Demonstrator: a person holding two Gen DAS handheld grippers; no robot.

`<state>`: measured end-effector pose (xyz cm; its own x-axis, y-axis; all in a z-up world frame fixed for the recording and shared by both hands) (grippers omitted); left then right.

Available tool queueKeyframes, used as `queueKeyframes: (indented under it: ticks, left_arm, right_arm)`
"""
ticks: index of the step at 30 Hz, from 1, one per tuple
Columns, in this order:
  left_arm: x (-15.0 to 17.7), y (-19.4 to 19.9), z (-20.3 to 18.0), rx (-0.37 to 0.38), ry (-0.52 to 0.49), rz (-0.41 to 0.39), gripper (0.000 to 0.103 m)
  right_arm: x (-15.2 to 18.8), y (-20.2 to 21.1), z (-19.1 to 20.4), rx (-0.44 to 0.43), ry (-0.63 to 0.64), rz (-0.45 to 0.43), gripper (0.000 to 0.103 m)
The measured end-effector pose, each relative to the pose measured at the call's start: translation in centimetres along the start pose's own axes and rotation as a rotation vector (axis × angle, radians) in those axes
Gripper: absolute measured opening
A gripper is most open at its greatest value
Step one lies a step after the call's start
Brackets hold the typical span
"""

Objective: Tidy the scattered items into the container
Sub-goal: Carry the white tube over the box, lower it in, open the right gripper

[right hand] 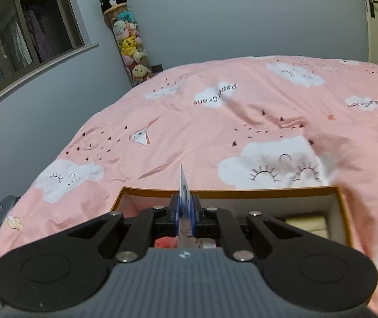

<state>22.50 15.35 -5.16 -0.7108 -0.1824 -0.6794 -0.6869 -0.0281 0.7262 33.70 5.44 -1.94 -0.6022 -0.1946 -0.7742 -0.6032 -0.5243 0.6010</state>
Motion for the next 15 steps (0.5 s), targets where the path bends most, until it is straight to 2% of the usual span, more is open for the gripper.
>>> queueKeyframes:
  ticks: [8, 12, 15]
  left_arm:
    - [0.3, -0.2, 0.7, 0.021, 0.032, -0.014, 0.048]
    - [0.6, -0.2, 0.7, 0.026, 0.035, -0.013, 0.048]
    - [0.9, -0.1, 0.6, 0.028, 0.033, -0.01, 0.048]
  right_arm:
    - [1.7, -5.1, 0.8, 0.039, 0.016, 0.078, 0.009]
    - [3.1, -6.0, 0.9, 0.04, 0.024, 0.133, 0.009]
    - [3.7, -5.8, 1.2, 0.033, 0.04, 0.139, 0.01]
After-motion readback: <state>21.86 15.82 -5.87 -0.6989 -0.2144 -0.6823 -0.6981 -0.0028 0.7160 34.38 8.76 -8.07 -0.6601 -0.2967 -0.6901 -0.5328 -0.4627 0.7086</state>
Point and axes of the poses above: each gripper's, at about its wrist camera, not at the fingertips, and y roughly against the way its jaws point, z to its left, x to its underside, the point moved 5 cm from there along -y, roughly the way its jaws point, and after that the axes turned 5 degrees about x, right-handed, at the moved point
